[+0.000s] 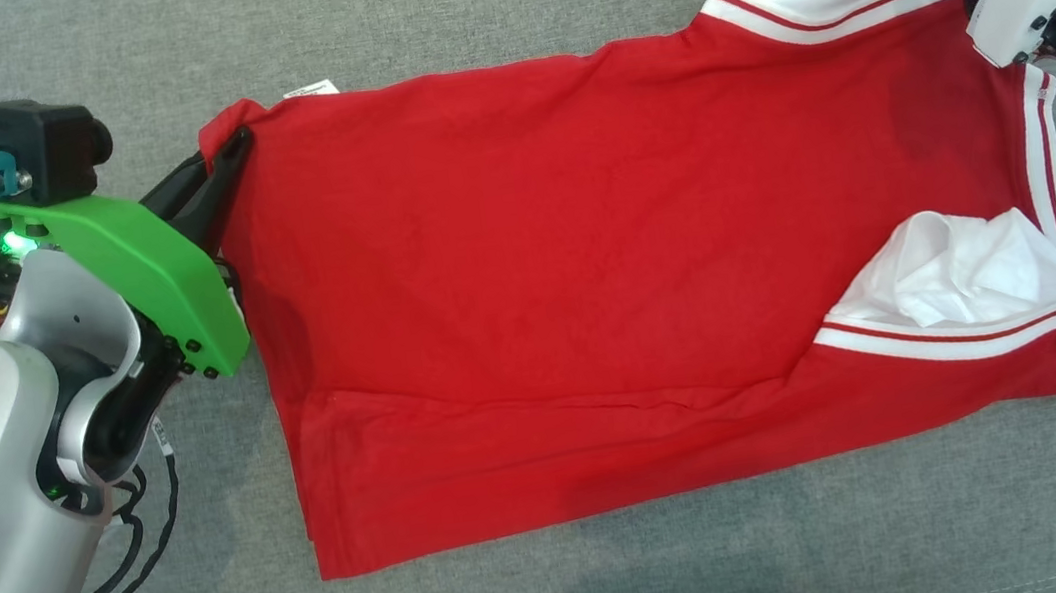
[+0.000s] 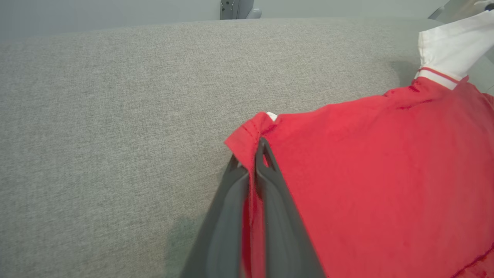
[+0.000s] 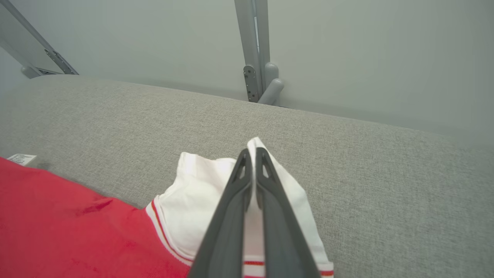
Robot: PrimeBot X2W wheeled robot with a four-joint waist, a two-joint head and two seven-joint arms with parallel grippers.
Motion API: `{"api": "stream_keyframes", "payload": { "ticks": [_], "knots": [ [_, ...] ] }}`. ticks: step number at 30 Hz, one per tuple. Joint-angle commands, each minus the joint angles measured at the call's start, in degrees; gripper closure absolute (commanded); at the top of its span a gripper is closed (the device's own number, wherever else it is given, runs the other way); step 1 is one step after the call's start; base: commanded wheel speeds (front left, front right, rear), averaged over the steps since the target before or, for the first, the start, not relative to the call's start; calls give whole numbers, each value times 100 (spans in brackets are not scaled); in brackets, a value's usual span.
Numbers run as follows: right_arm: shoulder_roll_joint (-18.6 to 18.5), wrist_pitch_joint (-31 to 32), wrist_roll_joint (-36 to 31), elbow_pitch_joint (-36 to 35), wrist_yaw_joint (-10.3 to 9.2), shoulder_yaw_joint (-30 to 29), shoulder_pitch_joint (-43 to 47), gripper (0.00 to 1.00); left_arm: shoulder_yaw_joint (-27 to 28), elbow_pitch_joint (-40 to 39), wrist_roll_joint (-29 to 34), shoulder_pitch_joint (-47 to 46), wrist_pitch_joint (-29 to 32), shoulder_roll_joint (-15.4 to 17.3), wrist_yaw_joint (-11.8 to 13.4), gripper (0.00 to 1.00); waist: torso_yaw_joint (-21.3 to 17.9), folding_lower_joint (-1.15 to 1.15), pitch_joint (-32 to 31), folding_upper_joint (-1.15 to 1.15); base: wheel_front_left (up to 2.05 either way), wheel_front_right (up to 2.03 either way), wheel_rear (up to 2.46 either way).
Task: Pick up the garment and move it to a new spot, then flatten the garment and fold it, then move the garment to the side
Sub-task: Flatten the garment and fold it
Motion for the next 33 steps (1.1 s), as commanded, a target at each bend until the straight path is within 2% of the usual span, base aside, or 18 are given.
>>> {"api": "stream_keyframes", "payload": {
  "ticks": [1,13,22,27,33],
  "knots": [
    [-39,-33,46,-57,-5,-33,106,100,15,-31,-55,103,-18,61,42,100,-77,0,-88,0,0,0,0],
    [-153,-107,139,-848,-5,-372,889,100,93,-229,62,521,-378,240,148,100,-238,0,-256,0,0,0,0],
    [-37,-212,91,-1320,-5,-705,1782,100,113,-365,86,1080,-862,260,182,100,-286,0,-461,0,0,0,0],
    [79,-243,44,-1644,-5,-912,2315,100,113,-375,125,1358,-1254,214,88,100,-303,0,-629,0,0,0,0],
    [305,-236,-18,-1909,-5,-1057,2855,100,53,-342,271,1704,-1617,353,-44,100,-401,0,-760,0,0,0,0]
  ]
}}
